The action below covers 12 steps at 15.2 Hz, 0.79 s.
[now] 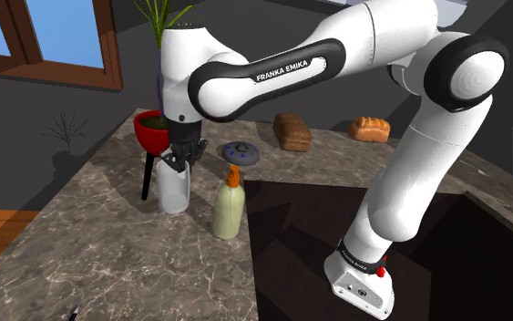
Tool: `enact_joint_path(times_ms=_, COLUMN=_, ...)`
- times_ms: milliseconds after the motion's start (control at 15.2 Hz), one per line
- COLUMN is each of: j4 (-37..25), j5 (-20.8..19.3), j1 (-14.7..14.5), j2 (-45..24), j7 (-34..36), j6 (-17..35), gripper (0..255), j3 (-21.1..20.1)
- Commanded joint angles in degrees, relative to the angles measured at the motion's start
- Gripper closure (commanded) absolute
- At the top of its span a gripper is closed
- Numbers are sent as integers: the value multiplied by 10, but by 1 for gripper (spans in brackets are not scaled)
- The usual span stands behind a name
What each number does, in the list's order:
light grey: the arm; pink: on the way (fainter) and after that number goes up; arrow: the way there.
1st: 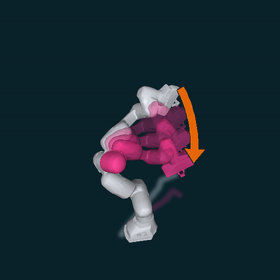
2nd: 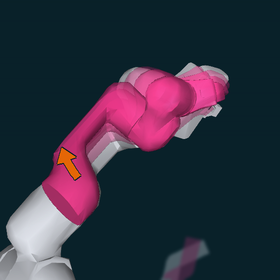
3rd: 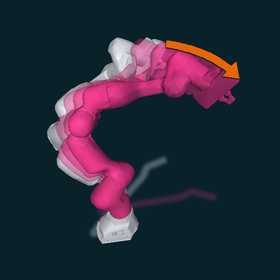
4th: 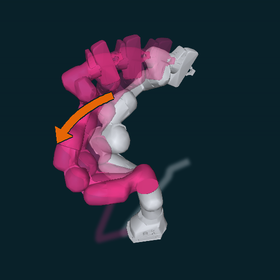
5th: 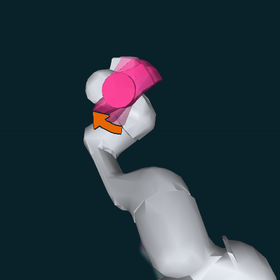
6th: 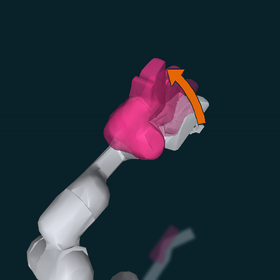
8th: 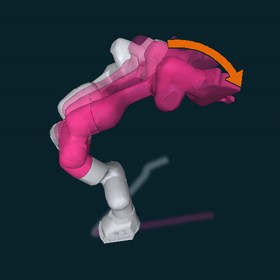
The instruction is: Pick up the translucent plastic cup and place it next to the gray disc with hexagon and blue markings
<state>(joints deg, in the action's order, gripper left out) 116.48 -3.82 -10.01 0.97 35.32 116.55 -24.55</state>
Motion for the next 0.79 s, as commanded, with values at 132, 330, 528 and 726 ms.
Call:
enact_joint_path(times_ms=132, j4=-24, j5=4, j1=0, j2=7, j7=-4, j6=-30, gripper=255, j3=0)
enact_joint_path(times_ms=330, j4=-42, j5=7, j1=0, j2=12, j7=-7, j6=-52, gripper=255, j3=1)
enact_joint_path(times_ms=528, j4=-61, j5=9, j1=1, j2=16, j7=-10, j6=-75, gripper=255, j3=1)
enact_joint_path(times_ms=726, j4=-81, j5=10, j1=1, j2=19, j7=-12, j6=-98, gripper=255, j3=2)
